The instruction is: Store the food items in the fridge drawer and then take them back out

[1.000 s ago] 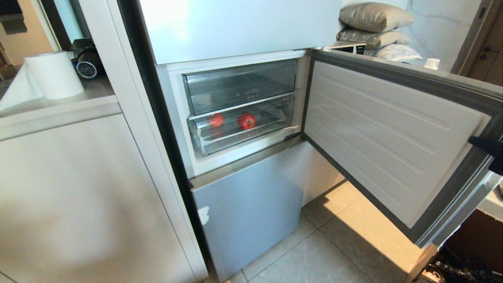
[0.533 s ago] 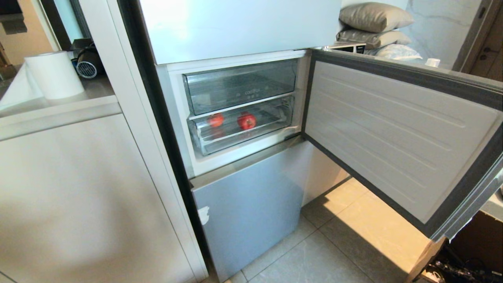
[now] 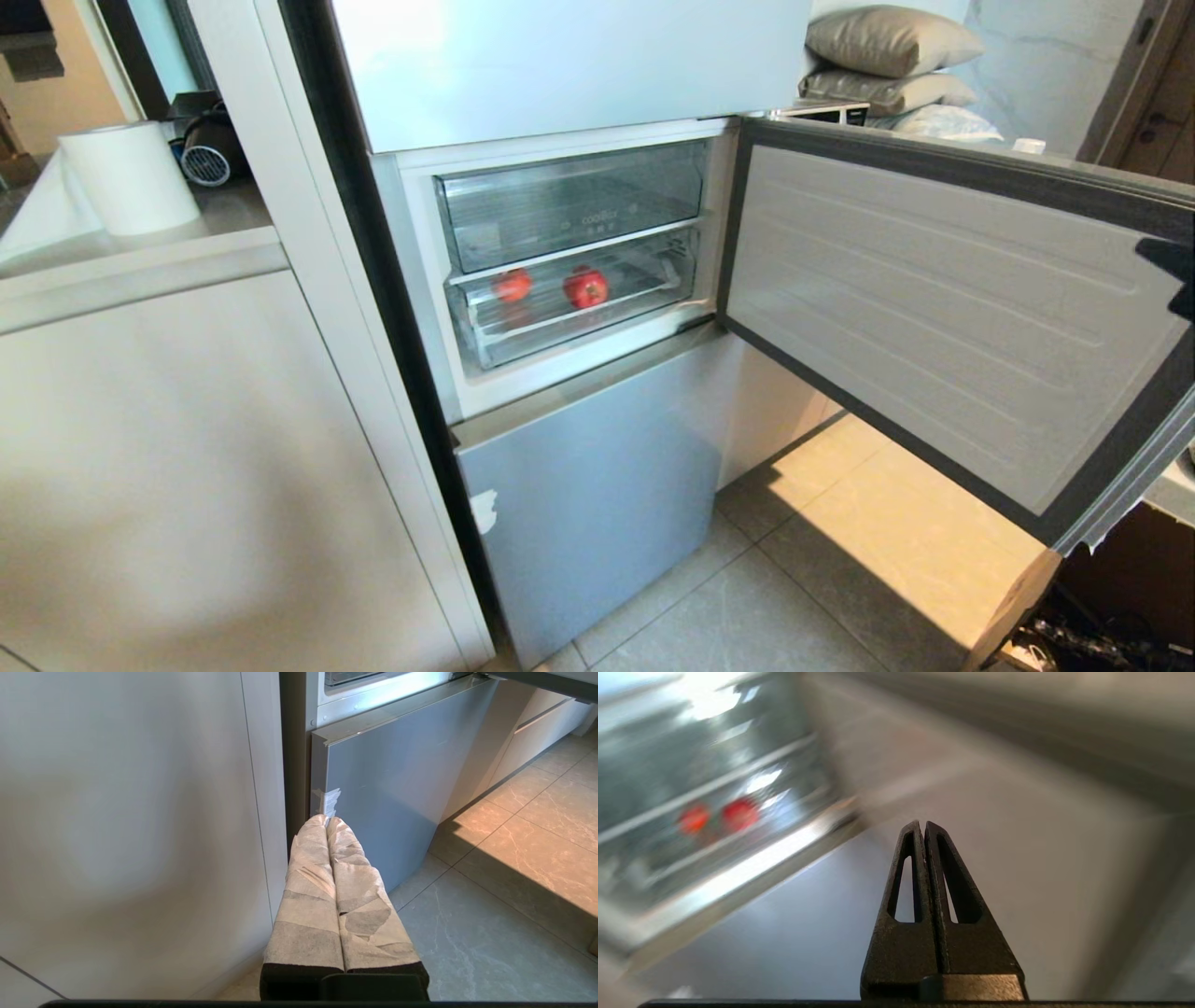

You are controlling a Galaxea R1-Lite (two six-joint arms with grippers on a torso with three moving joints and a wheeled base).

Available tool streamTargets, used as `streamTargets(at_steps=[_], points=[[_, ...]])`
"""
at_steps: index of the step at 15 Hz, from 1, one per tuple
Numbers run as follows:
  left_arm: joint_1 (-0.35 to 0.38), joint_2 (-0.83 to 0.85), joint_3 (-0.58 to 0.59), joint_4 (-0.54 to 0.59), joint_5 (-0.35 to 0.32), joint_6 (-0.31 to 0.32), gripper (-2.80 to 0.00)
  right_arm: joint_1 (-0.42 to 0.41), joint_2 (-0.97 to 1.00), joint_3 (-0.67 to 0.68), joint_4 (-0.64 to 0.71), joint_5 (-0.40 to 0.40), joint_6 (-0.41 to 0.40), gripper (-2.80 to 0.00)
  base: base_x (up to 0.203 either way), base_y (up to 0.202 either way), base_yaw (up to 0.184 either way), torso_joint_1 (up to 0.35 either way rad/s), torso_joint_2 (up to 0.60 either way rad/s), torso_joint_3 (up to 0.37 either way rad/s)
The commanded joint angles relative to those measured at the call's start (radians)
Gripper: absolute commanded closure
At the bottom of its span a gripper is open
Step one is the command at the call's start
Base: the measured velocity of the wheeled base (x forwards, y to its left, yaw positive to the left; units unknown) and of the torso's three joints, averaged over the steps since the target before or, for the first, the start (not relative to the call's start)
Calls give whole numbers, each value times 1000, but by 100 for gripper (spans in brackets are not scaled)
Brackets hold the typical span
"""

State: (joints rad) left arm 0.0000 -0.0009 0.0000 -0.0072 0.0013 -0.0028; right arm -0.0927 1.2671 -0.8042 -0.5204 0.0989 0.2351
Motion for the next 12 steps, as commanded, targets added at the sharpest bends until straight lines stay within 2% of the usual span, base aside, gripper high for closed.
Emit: streamTargets(at_steps=[1,4,9,10,12], points=[[0,1,2,0,0,0,0,34,49,37,-6,4,4,0,0,0,0,0,0,0],[0,1,2,0,0,0,0,49,-81,241,-70,10,-11,0,0,0,0,0,0,0],[0,1,2,0,0,0,0,58,-465,697,-87,8,-122,0,0,0,0,0,0,0],[0,1,2,0,0,0,0,58,-555,746,-44,8,-133,0,0,0,0,0,0,0],[0,1,2,0,0,0,0,59,-753,774,138,5,-159,0,0,0,0,0,0,0]])
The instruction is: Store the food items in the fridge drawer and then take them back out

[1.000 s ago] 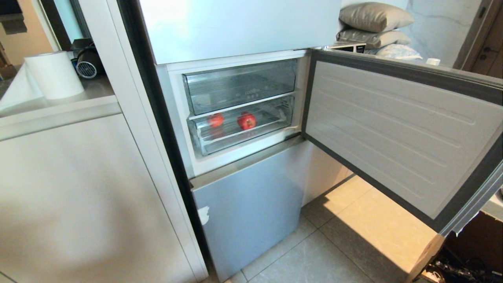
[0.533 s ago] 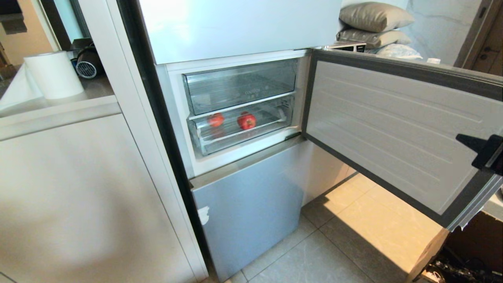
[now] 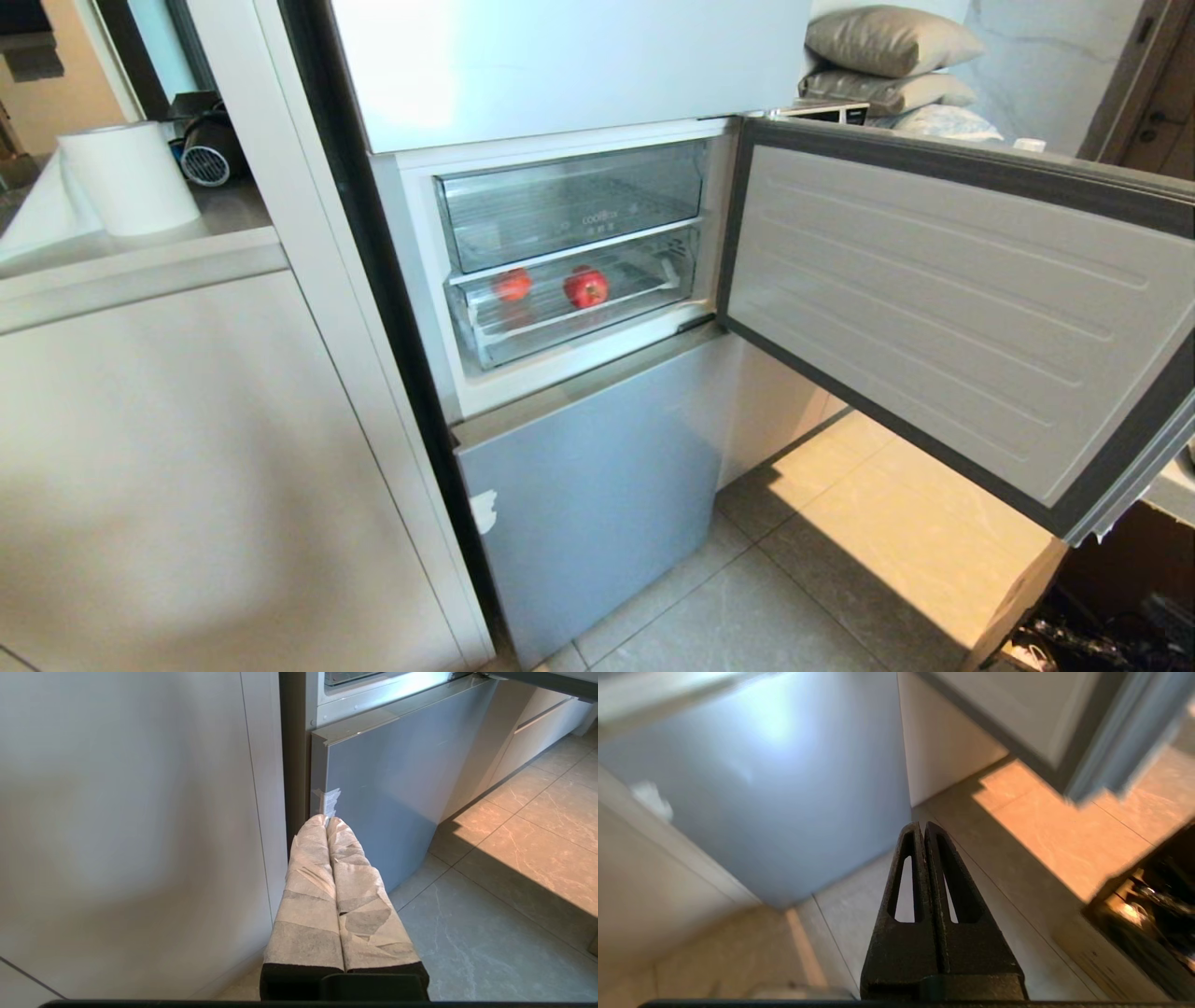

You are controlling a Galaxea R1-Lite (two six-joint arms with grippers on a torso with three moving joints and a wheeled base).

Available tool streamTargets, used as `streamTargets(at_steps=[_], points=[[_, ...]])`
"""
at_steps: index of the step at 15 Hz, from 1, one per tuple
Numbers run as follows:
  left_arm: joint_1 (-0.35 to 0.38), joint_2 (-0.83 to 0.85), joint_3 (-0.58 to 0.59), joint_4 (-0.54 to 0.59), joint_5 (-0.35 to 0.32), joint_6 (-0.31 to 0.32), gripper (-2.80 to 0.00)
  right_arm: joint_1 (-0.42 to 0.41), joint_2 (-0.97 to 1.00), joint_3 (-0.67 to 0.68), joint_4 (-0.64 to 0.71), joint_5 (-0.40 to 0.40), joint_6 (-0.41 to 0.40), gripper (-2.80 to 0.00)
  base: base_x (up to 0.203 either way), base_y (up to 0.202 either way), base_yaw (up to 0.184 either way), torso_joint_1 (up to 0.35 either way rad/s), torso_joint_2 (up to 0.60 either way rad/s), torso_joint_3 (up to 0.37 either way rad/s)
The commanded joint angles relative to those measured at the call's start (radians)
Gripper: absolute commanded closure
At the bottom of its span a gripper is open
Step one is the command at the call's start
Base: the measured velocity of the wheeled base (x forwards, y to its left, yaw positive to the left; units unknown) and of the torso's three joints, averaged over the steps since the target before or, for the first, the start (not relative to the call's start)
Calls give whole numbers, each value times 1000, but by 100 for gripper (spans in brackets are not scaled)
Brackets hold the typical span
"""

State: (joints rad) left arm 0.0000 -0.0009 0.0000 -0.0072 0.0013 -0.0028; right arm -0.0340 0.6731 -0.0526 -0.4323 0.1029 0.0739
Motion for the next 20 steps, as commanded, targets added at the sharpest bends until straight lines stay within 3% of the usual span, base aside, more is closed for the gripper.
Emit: streamTargets(at_steps=[1,3,5,7,18,20], points=[[0,0,2,0,0,0,0,1,-276,16,179,-2,-23,0,0,0,0,0,0,0],[0,1,2,0,0,0,0,10,-503,-16,416,-16,-60,0,0,0,0,0,0,0],[0,1,2,0,0,0,0,18,-648,-16,516,-61,-92,0,0,0,0,0,0,0],[0,1,2,0,0,0,0,25,-675,34,472,-119,-115,0,0,0,0,0,0,0],[0,1,2,0,0,0,0,26,-672,53,437,-131,-52,0,0,0,0,0,0,0],[0,1,2,0,0,0,0,26,-672,53,437,-131,-52,0,4,-4,133,6,5,1]])
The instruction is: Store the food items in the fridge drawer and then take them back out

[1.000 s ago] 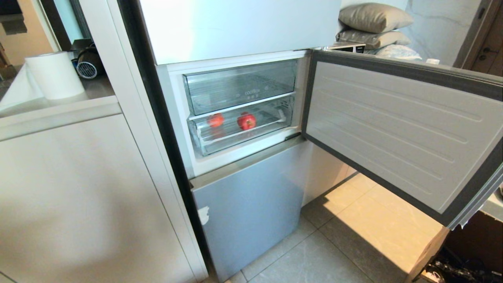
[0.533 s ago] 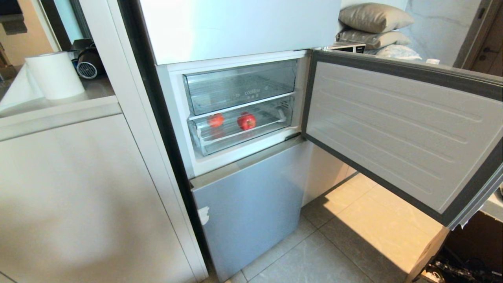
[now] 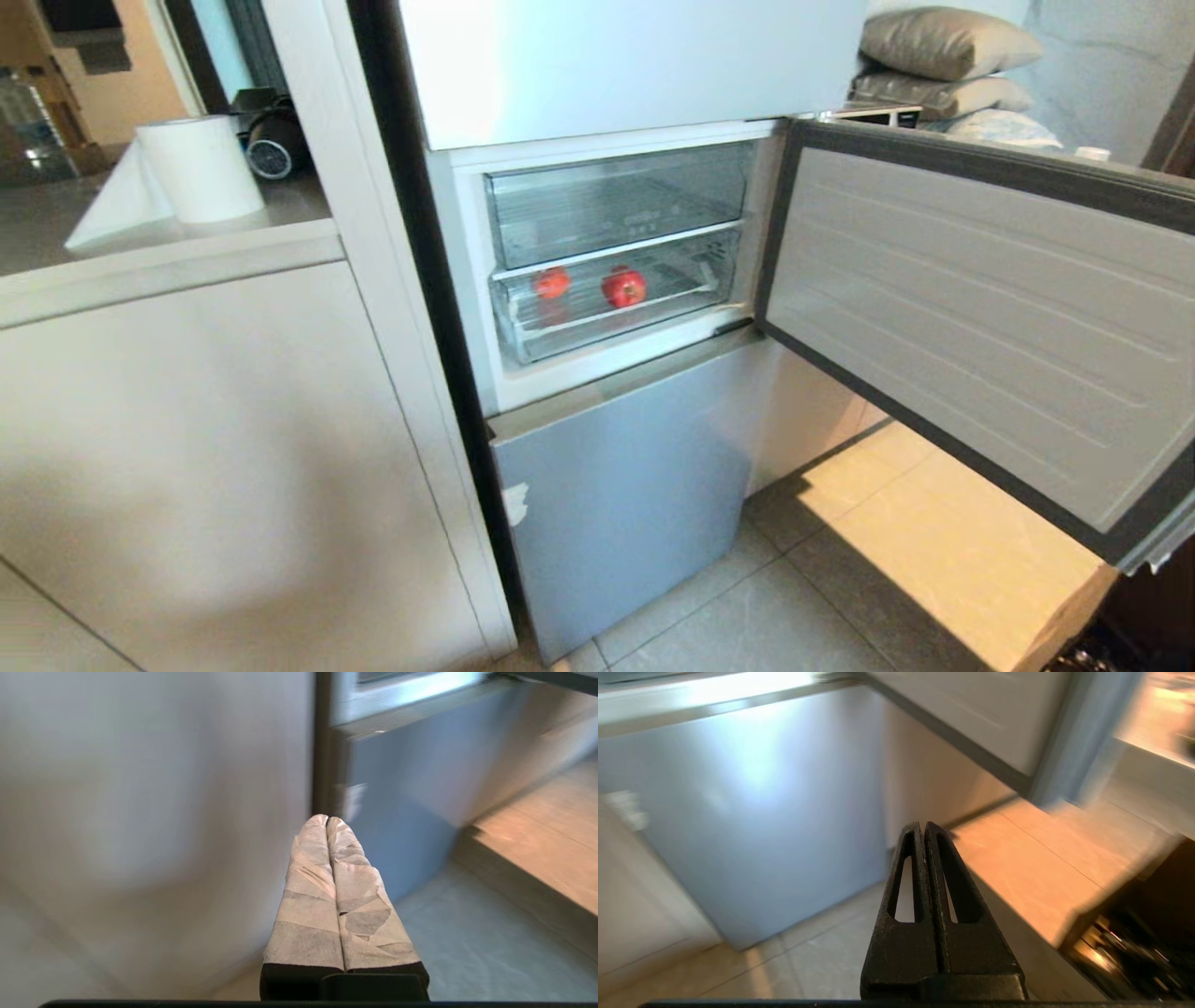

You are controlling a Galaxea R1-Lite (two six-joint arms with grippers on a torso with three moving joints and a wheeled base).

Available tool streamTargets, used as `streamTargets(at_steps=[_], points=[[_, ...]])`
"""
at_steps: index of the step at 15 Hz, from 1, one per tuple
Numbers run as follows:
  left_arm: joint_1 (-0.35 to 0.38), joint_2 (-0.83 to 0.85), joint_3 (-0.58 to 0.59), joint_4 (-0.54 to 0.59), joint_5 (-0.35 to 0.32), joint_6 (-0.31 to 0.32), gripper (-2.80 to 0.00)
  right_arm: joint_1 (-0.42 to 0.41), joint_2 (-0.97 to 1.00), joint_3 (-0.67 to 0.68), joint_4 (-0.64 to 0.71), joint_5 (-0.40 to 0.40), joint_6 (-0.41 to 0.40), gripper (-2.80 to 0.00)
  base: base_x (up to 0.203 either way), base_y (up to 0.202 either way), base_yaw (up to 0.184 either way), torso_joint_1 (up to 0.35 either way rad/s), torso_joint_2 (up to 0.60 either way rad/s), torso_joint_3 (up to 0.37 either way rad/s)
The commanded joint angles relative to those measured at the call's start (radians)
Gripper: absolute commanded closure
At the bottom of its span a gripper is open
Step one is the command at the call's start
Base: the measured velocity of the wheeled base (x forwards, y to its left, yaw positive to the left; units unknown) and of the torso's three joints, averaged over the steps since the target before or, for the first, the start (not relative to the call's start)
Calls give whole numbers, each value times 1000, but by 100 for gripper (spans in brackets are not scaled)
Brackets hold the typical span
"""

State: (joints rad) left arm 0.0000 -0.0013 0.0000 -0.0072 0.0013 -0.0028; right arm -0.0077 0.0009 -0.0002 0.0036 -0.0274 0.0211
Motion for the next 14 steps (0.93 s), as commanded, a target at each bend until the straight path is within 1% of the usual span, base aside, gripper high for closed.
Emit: streamTargets(at_steps=[1,11,13,14], points=[[0,1,2,0,0,0,0,0,1,0,1,0,2,0,4,-9,175,1,0,2],[0,1,2,0,0,0,0,0,1,0,1,-2,14,0,2,-7,174,1,2,1],[0,1,2,0,0,0,0,0,1,1,2,2,10,0,0,-7,122,1,2,4],[0,1,2,0,0,0,0,0,1,-5,-5,9,-15,0,0,0,0,0,0,0]])
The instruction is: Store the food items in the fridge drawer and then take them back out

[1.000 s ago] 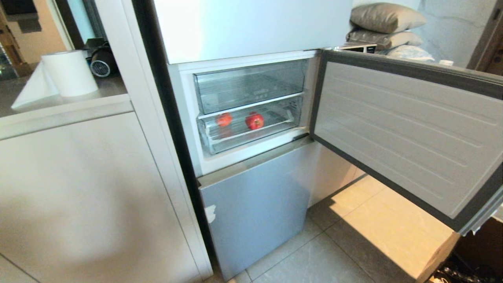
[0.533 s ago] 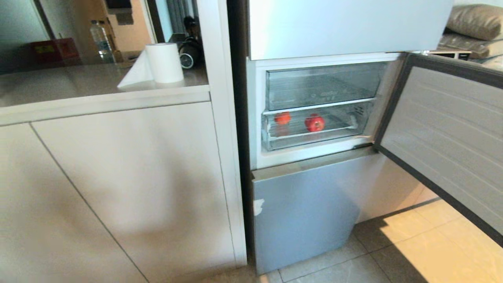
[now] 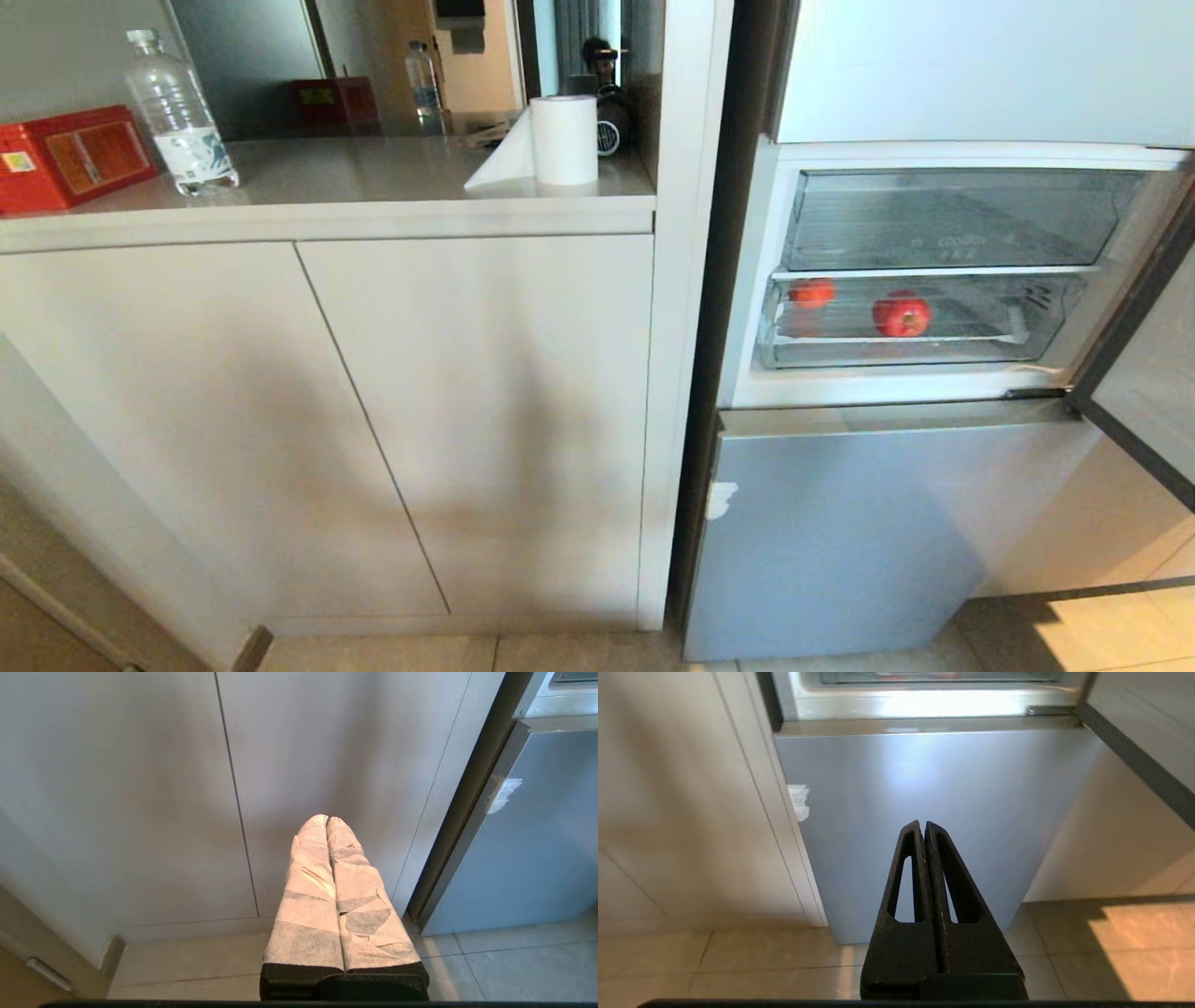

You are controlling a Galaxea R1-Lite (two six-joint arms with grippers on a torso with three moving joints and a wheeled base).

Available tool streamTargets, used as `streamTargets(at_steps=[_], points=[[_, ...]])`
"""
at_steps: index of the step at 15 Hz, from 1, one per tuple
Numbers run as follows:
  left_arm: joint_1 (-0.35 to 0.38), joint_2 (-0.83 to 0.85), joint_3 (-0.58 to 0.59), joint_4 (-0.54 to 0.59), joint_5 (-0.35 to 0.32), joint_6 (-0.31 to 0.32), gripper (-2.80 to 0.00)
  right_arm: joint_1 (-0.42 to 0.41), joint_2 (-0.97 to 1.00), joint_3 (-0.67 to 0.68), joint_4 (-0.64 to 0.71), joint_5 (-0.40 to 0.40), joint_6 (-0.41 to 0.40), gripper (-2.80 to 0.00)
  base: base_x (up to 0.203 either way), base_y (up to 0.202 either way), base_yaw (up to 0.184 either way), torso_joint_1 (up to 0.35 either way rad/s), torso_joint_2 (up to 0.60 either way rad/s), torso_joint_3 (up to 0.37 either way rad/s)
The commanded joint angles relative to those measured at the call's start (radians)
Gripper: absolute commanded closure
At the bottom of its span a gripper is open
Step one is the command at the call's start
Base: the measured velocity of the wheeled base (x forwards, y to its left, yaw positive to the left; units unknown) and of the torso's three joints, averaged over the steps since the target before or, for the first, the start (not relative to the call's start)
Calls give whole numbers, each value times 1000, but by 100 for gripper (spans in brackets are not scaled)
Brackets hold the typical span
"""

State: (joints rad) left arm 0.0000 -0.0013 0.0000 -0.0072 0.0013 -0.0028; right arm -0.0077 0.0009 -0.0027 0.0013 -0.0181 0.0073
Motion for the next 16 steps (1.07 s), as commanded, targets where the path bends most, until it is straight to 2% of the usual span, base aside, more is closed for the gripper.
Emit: streamTargets(at_steps=[1,3,6,11,12,16], points=[[0,1,2,0,0,0,0,0,2,-34,-7,7,-29,0,0,0,0,0,0,0],[0,1,2,0,0,0,0,1,64,-152,1,37,-61,0,0,0,0,0,0,0],[0,1,2,0,0,0,0,3,366,-282,-8,92,-67,0,0,0,0,0,0,0],[0,1,2,0,0,0,0,9,1026,-447,-264,169,14,0,0,0,0,0,0,0],[0,1,2,0,0,0,0,11,1162,-483,-329,177,33,-280,0,0,0,0,0,0],[0,1,2,0,0,0,0,38,1614,-617,-641,181,82,-280,0,0,0,0,0,0]])
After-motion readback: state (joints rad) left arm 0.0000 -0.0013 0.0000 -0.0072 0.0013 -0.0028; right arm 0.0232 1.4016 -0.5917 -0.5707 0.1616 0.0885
